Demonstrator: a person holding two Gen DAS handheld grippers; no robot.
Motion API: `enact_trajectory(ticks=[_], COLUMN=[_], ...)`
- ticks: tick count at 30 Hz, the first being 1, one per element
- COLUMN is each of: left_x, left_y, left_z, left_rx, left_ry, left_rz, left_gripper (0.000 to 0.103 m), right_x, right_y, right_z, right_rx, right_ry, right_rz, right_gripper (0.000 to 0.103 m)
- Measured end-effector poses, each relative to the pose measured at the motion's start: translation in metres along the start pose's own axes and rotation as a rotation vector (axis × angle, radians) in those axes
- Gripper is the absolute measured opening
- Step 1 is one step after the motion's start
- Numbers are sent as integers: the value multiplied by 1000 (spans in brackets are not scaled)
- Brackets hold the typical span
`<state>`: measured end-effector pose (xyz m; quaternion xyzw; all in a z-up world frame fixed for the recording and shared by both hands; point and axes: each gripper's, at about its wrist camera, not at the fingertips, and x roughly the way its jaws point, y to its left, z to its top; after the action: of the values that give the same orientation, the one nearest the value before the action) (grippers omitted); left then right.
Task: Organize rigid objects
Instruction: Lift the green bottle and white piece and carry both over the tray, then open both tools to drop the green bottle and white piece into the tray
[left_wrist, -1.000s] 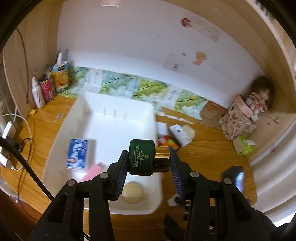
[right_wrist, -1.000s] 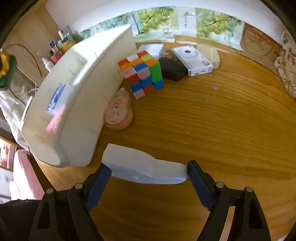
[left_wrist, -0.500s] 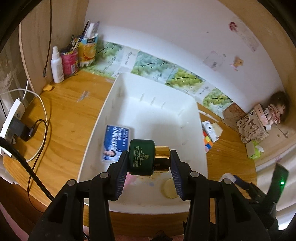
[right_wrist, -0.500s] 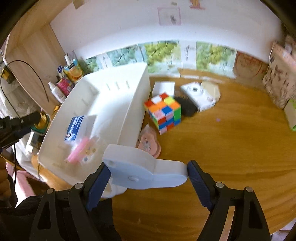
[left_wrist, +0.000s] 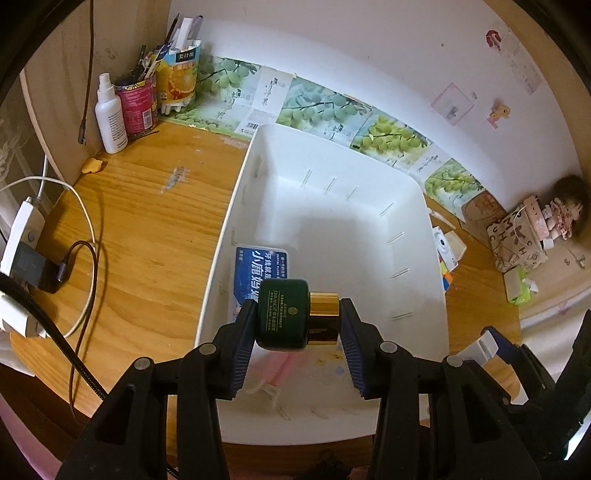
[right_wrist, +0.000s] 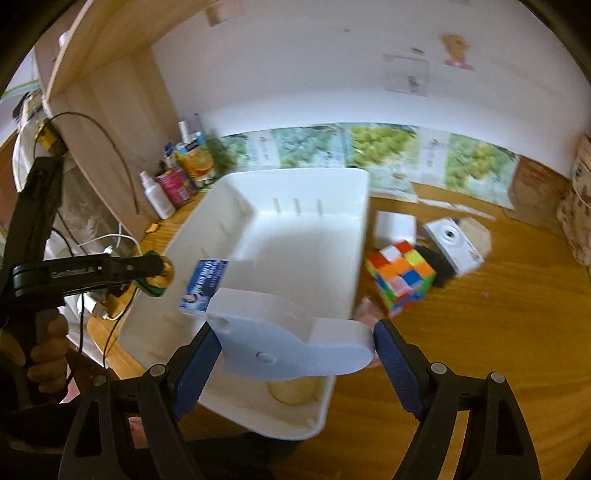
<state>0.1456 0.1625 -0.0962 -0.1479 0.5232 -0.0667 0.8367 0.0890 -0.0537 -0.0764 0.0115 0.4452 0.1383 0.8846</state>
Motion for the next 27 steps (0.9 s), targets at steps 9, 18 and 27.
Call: enact_trajectory(ticks=[9, 18, 27], left_x=[-4, -9, -14], left_y=[7, 4, -2], left_z=[10, 17, 10], left_rx=[24, 42, 47], left_ry=[-15, -53, -63], left_rz=[6, -2, -6], left_gripper=[48, 79, 81], right_x=[18, 28, 18], right_y=[26, 34, 34], right_z=[15, 19, 15], right_rx=[-77, -106, -112], right_ry=[-31, -25, -68], right_rz=[46, 74, 62], right_gripper=[84, 86, 89])
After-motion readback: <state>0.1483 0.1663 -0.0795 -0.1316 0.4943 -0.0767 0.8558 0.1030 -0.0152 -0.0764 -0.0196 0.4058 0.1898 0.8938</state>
